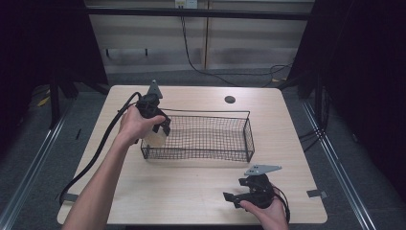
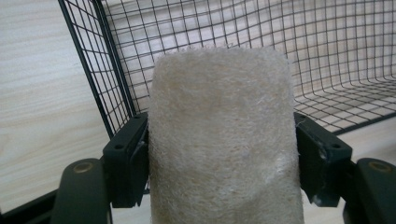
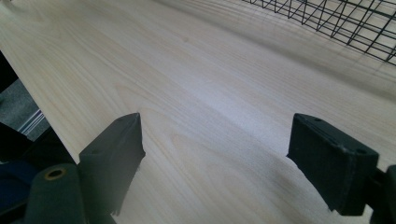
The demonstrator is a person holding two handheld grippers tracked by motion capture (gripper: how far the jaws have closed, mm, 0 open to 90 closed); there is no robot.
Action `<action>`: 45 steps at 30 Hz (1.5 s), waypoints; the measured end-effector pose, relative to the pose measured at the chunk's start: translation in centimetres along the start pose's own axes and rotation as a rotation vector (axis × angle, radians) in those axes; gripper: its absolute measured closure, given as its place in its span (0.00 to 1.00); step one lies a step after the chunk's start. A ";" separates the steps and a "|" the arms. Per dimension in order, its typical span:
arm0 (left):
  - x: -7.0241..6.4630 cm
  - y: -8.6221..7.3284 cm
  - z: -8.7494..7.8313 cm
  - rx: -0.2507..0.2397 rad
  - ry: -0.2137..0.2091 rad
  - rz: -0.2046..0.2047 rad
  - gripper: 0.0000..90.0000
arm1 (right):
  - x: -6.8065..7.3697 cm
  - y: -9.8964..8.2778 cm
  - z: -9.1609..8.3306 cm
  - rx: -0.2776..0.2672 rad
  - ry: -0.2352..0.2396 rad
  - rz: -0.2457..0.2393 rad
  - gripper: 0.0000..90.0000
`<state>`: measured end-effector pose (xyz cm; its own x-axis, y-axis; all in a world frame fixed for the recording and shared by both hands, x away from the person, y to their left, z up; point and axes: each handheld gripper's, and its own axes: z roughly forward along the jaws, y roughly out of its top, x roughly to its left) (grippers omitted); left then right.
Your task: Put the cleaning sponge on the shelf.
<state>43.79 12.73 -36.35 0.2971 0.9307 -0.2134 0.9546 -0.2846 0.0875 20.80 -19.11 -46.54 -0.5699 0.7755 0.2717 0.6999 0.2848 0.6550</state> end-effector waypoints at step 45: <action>0.3 1.1 6.1 0.067 0.155 -0.039 0.33 | 0.3 0.0 0.2 0.009 0.005 -0.011 0.19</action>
<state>45.07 11.29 -42.27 0.2578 0.9642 -0.0621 0.9662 -0.2572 0.0164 20.73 -18.77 -46.55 -0.5794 0.7697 0.2681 0.6978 0.2984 0.6512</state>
